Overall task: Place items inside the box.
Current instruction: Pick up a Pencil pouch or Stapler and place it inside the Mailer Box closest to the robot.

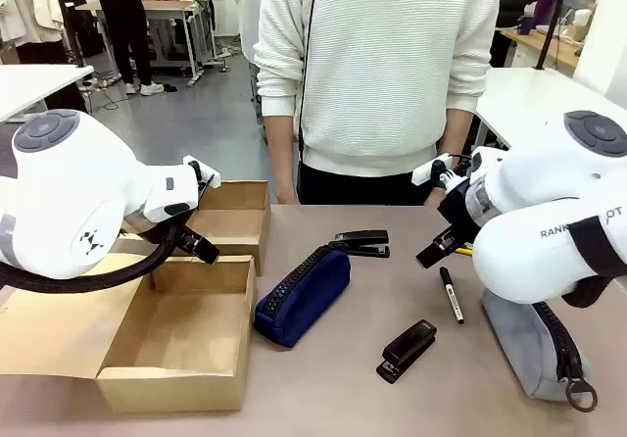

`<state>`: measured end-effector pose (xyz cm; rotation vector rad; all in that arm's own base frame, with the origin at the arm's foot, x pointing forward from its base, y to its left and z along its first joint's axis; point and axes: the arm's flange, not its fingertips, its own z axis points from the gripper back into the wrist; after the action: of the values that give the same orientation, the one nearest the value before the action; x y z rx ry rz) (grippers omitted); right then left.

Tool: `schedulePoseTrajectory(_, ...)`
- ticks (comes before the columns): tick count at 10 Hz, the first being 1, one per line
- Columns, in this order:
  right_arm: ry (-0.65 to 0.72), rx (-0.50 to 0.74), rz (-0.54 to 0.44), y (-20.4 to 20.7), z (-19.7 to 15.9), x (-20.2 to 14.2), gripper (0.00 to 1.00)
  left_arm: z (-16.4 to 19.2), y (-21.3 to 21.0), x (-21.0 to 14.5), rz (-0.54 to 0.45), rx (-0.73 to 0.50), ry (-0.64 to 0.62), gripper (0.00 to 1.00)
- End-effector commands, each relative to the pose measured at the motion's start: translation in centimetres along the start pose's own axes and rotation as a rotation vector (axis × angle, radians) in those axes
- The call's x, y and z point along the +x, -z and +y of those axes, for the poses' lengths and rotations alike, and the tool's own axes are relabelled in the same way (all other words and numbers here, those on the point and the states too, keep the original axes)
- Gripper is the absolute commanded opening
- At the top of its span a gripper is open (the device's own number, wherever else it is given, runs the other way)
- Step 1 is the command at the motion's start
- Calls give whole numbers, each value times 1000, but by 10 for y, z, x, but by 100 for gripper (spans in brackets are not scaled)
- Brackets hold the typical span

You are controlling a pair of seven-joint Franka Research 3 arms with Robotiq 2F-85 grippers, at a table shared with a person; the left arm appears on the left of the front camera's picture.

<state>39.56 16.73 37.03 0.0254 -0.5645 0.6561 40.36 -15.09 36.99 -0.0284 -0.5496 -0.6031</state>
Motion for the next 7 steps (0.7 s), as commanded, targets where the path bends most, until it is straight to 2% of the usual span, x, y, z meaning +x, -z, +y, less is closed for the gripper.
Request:
schedulePoseTrajectory(1, 0, 0, 0, 0, 0, 0, 100, 0, 0, 0, 0, 0, 0, 100)
schedulePoseTrajectory(7, 0, 0, 0, 0, 0, 0, 100, 0, 0, 0, 0, 0, 0, 100)
